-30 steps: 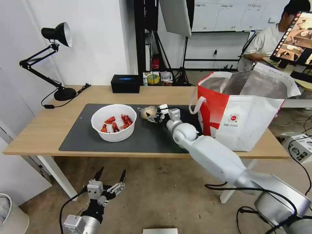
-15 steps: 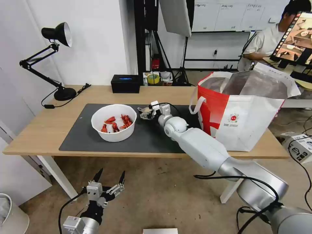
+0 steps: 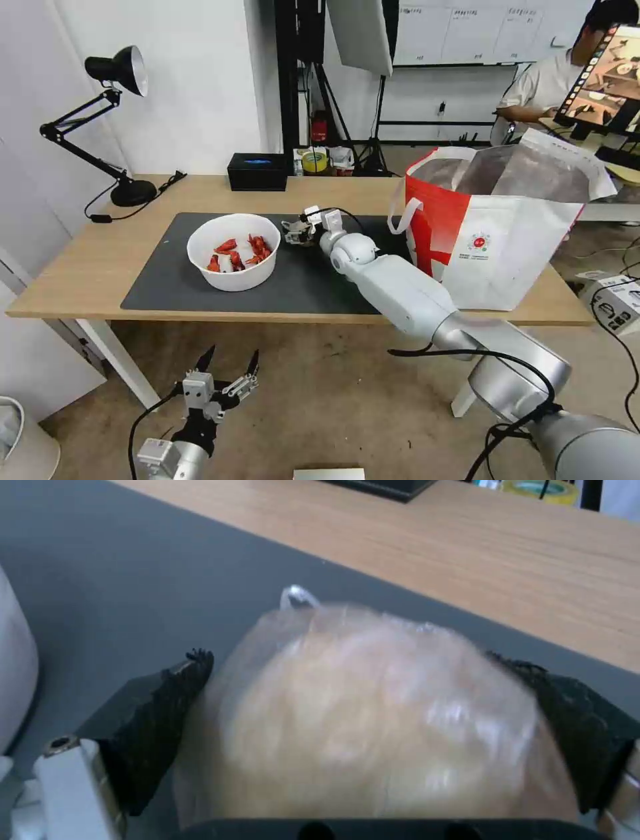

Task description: Pick up the trash from the table and place it into the takeout bag.

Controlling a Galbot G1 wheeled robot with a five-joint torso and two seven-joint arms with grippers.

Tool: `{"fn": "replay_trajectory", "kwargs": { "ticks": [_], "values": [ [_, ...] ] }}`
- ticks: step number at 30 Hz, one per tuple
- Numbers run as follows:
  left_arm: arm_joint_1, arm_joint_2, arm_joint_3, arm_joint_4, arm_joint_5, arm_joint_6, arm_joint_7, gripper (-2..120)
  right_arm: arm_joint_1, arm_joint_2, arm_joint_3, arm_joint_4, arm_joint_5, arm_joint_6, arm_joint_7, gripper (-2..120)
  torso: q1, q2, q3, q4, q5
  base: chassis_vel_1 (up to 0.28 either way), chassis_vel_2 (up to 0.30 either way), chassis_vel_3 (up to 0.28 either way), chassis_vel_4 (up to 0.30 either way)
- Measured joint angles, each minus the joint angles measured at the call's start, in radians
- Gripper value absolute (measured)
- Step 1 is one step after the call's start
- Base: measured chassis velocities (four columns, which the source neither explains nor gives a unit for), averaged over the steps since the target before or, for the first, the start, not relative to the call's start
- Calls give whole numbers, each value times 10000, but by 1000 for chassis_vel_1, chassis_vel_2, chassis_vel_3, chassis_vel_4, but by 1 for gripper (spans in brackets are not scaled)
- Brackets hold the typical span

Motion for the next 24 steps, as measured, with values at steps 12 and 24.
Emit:
{"fn": "replay_trajectory", "kwargs": {
  "ticks": [12, 24],
  "values": [
    [223, -169, -162, -168, 62, -145, 8, 100, -280, -16, 25, 237, -170, 12, 42, 92, 0, 0, 0, 1, 0, 0, 0, 0, 0],
    [359, -328, -166, -401, 247, -182, 25, 100, -487, -690, -31, 1148, -11, -68, 147, 44, 0, 0, 0, 1, 1, 0, 0, 0, 0]
  ]
}}
